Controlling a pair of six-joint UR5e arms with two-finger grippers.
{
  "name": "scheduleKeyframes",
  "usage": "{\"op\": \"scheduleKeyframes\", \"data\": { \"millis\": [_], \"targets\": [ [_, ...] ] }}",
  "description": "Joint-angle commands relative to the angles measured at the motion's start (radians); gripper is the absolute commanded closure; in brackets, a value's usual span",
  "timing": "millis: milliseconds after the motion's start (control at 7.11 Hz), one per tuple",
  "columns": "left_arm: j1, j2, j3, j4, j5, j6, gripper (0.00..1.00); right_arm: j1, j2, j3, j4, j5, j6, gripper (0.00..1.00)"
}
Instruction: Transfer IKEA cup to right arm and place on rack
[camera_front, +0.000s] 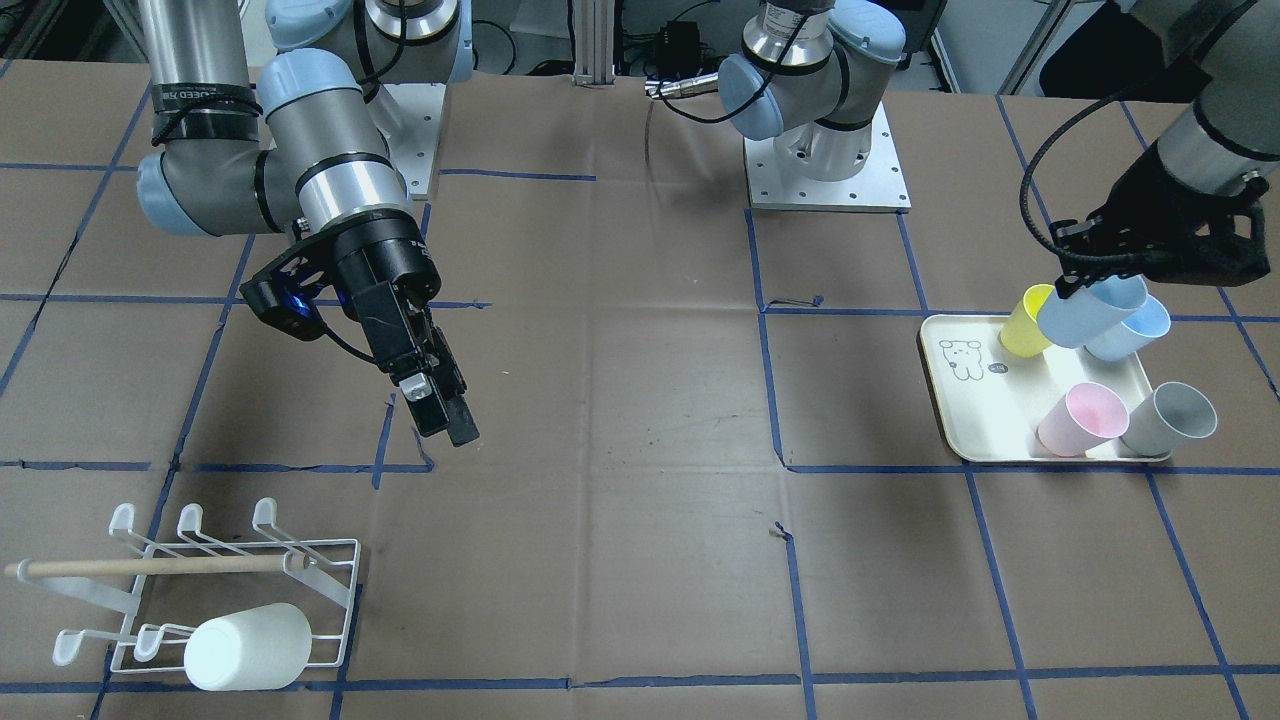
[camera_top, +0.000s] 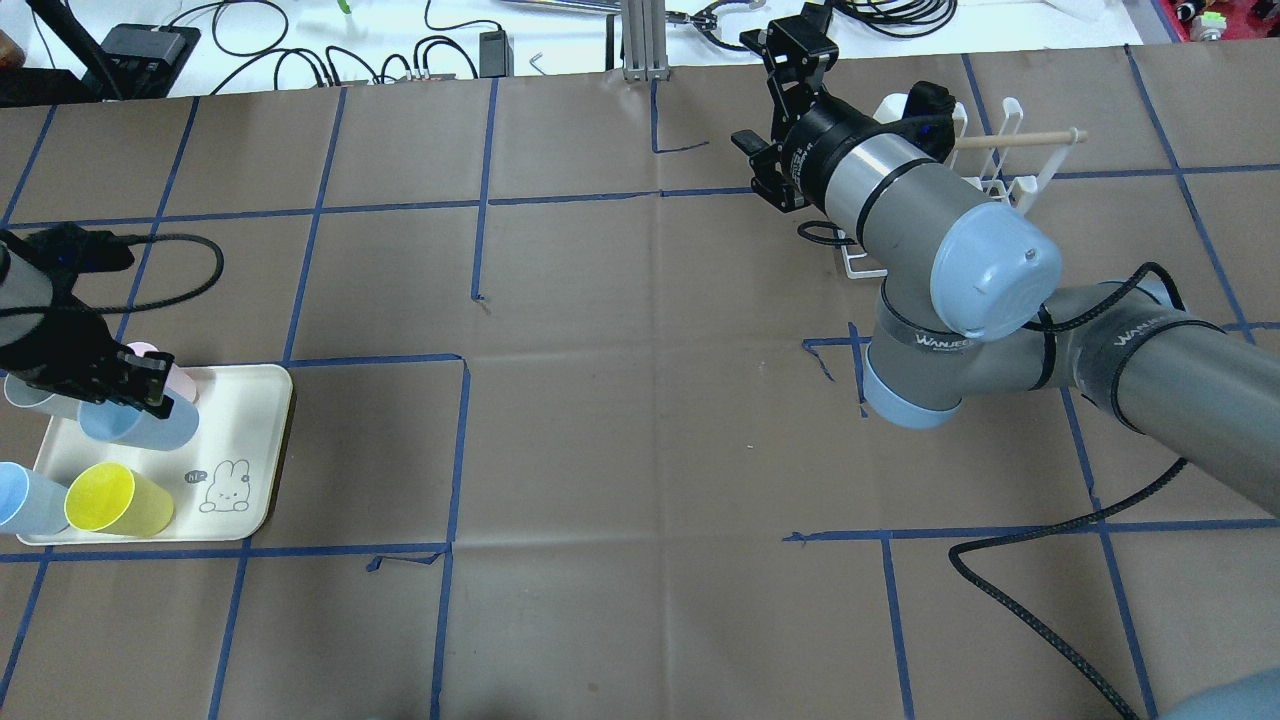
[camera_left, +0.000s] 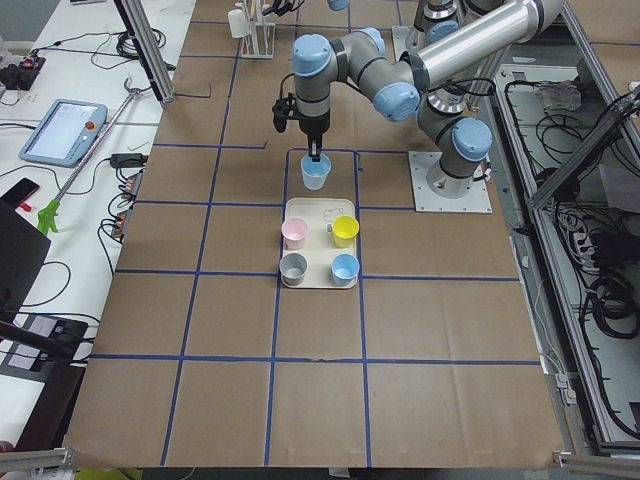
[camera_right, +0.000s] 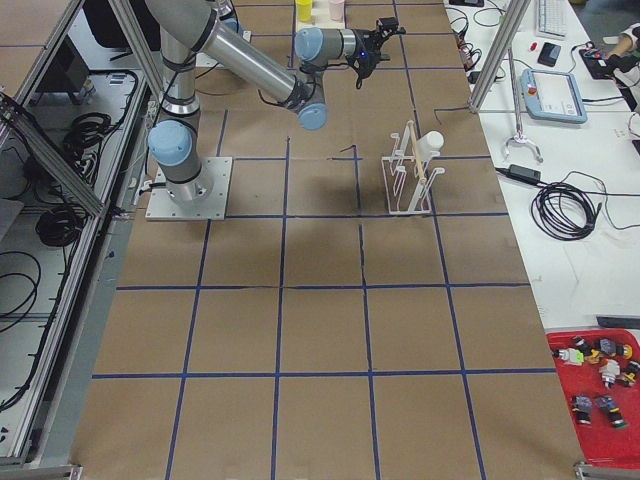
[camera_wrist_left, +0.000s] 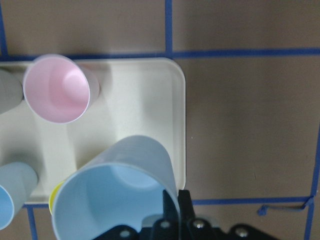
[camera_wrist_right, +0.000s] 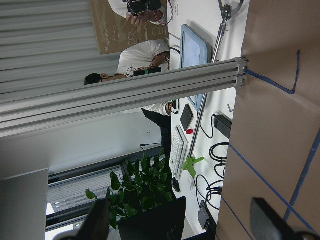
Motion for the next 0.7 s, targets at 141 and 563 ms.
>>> {"op": "scheduleKeyframes", "data": {
  "millis": [141, 563],
  "targets": [
    [-0.016, -0.079, 0.117, 0.031, -0.284, 0.060, 1.00, 0.000, 0.001, -0.001, 0.001, 0.001, -0.001, 0.00],
    [-0.019, -0.137, 0.083, 0.284, -0.682, 0.065, 1.00, 0.000, 0.002, -0.001, 0.002, 0.001, -0.001, 0.00]
  ]
}}
